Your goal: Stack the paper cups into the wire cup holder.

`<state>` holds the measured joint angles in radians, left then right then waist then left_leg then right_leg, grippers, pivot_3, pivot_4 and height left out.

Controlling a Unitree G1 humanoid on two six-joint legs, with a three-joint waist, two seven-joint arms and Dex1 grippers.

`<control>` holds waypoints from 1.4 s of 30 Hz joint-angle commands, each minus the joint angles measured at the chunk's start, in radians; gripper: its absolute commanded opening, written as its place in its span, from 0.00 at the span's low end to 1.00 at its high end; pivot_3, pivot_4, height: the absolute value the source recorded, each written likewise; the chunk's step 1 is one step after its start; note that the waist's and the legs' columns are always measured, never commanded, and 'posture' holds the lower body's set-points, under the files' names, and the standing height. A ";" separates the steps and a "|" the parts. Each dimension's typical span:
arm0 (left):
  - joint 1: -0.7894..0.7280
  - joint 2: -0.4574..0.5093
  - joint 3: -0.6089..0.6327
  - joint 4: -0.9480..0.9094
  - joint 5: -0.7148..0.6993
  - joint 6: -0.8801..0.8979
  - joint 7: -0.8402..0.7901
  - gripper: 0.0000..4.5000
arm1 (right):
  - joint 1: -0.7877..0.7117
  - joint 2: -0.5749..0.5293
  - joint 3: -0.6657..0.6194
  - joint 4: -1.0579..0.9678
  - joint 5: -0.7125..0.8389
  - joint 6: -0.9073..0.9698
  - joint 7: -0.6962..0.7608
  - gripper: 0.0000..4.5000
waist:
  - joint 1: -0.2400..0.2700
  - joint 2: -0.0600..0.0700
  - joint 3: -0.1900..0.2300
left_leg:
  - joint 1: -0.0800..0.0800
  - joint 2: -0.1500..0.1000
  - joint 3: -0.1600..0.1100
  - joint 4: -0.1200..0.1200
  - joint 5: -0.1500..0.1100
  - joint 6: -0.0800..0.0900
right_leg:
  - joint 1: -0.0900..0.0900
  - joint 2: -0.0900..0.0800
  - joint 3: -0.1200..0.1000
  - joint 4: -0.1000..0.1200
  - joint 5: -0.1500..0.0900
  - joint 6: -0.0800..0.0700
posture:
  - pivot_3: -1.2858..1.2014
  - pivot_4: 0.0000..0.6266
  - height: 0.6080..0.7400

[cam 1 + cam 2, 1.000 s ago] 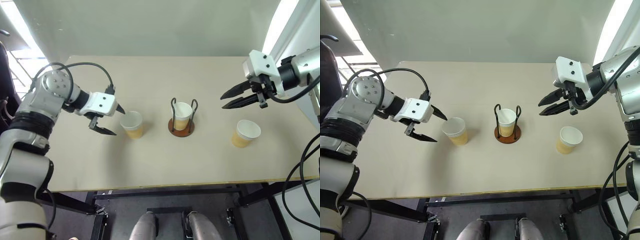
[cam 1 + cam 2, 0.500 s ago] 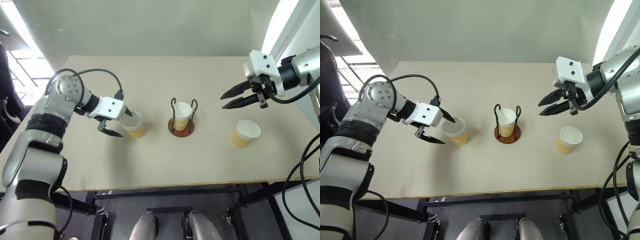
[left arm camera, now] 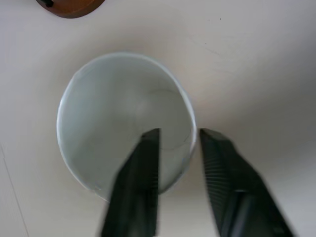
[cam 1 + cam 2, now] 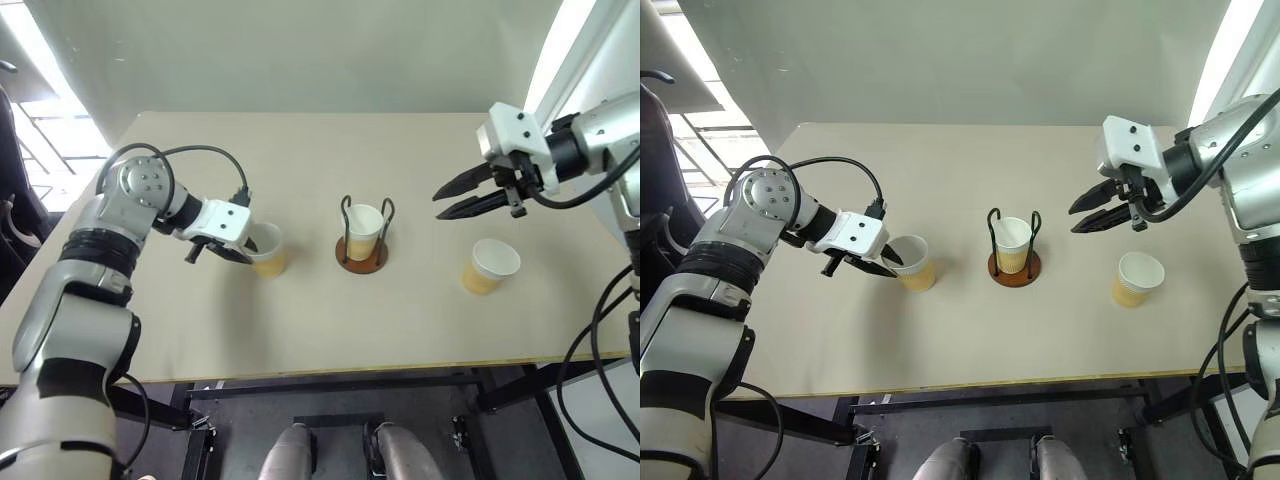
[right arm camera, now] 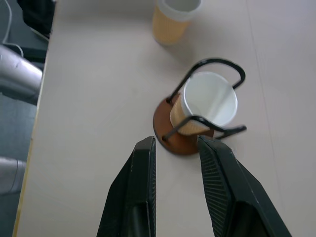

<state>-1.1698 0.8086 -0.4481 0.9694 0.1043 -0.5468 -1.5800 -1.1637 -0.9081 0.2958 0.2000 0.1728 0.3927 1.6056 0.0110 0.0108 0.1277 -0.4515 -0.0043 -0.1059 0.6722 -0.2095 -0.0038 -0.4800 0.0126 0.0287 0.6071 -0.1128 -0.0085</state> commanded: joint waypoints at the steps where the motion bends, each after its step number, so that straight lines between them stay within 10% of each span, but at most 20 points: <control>1: -0.038 0.009 0.032 0.017 -0.009 -0.001 -0.034 0.01 | -0.025 0.021 -0.052 0.018 0.016 -0.018 -0.013 0.28 | 0.001 0.000 0.000 | 0.000 0.000 0.000 0.000 0.000 0.000 | 0.000 0.000 0.000 0.000 0.000 0.001 | 0.52 0.24 1.00; 42: -0.499 -0.134 -0.271 0.097 -0.437 0.226 -0.034 0.01 | -0.080 0.015 -0.107 0.249 -0.039 -0.179 0.000 0.28 | 0.005 0.002 0.001 | -0.005 0.002 0.008 0.001 -0.007 0.008 | 0.000 -0.001 0.001 -0.014 0.005 0.010 | 0.52 0.24 1.00</control>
<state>-1.6436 0.6688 -0.7187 1.0962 -0.3033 -0.3260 -1.5823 -1.1955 -0.8698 0.2133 0.4634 0.1345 0.2171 1.5934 0.0164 0.0133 0.1292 -0.4567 -0.0027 -0.0972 0.6736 -0.2165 0.0043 -0.4799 0.0122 0.0293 0.5931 -0.1075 0.0018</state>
